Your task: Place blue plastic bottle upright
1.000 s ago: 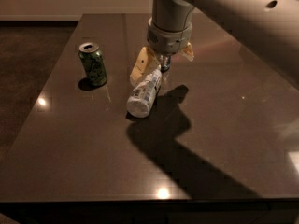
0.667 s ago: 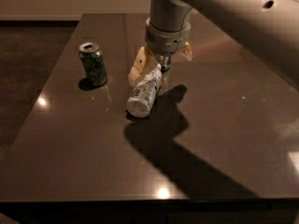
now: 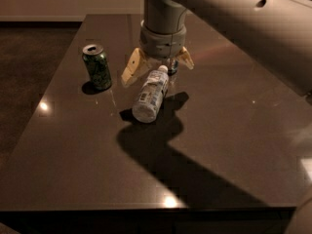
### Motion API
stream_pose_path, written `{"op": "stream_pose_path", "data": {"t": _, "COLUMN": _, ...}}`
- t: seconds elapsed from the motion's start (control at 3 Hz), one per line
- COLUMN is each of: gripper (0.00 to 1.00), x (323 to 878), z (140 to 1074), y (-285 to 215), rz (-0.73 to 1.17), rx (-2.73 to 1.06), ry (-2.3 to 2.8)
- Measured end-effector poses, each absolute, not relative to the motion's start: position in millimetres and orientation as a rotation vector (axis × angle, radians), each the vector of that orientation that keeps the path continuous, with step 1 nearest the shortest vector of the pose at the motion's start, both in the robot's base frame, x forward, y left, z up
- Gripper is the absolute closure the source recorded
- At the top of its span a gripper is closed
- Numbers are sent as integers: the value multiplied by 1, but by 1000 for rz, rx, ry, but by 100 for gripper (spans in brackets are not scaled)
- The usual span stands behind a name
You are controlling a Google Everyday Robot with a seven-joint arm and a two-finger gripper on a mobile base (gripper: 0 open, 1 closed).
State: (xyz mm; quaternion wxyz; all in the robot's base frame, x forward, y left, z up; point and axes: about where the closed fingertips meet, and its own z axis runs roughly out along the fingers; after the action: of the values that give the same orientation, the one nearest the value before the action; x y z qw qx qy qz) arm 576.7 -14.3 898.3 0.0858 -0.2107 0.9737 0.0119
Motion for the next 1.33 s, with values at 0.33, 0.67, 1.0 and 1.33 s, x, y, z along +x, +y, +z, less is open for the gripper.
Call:
{"op": "stream_pose_path", "data": {"t": 0.33, "gripper": 0, "x": 578, "z": 892, "y": -2, "rz": 64, "rx": -504, "ry": 2969}}
{"op": "stream_pose_path", "data": {"t": 0.67, "gripper": 0, "x": 586, "z": 884, "y": 1, "rz": 81, "rx": -388, "ry": 3023}}
{"op": "stream_pose_path", "data": {"t": 1.0, "gripper": 0, "x": 601, "z": 878, "y": -4, "rz": 88, "rx": -237, "ry": 3057}}
{"op": "stream_pose_path", "data": {"t": 1.33, "gripper": 0, "x": 610, "z": 875, "y": -10, "rz": 84, "rx": -162, "ry": 3065}}
